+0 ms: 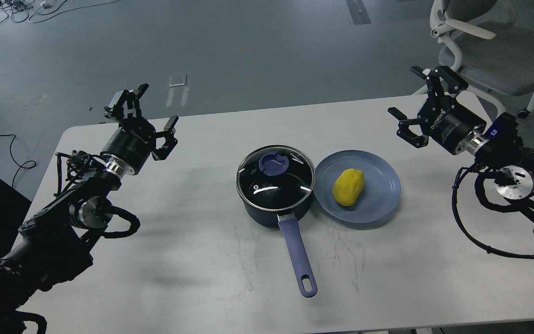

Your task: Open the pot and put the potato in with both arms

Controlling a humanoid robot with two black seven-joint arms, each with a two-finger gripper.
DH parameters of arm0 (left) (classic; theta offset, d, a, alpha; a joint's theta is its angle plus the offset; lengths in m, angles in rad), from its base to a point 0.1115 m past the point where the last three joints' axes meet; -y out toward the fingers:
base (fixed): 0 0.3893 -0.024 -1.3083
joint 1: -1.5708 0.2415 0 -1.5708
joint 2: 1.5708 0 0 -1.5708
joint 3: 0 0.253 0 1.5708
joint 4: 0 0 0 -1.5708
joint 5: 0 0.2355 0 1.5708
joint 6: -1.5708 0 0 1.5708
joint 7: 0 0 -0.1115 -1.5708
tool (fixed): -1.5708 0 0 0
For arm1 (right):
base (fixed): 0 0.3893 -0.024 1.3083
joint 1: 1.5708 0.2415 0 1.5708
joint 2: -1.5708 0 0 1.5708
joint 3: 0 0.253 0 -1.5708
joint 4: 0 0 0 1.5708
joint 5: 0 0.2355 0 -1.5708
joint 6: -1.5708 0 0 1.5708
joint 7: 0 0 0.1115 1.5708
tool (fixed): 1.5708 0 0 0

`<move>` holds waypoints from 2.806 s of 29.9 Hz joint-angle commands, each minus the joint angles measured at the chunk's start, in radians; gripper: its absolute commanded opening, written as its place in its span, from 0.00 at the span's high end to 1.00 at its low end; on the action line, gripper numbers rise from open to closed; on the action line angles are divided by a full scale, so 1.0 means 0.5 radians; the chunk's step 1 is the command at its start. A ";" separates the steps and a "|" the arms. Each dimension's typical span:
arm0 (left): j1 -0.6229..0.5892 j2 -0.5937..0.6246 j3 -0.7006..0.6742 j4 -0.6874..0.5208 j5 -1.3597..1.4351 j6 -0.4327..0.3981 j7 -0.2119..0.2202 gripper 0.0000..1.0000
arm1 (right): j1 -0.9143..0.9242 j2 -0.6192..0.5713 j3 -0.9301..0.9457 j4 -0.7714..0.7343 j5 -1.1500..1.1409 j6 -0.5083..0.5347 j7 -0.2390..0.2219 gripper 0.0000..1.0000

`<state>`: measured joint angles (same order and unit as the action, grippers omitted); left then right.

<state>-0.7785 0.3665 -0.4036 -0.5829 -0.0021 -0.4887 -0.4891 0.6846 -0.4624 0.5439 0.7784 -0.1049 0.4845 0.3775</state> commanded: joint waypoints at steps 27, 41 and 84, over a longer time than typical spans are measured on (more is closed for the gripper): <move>-0.100 0.055 -0.009 -0.083 0.120 0.000 0.001 0.01 | -0.001 -0.026 0.007 0.005 -0.002 -0.058 0.000 0.00; -0.464 0.549 -0.040 -1.242 1.467 0.000 0.001 0.02 | -0.001 -0.045 0.026 0.011 -0.002 -0.104 0.000 0.00; -0.692 -0.089 0.620 -0.767 3.922 0.450 0.001 0.01 | -0.013 -0.048 0.023 0.008 -0.002 -0.171 0.000 0.00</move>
<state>-1.1301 0.3214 -0.0936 -0.9715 1.9578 -0.2706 -0.4887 0.6783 -0.4866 0.5554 0.7828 -0.1060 0.3988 0.3775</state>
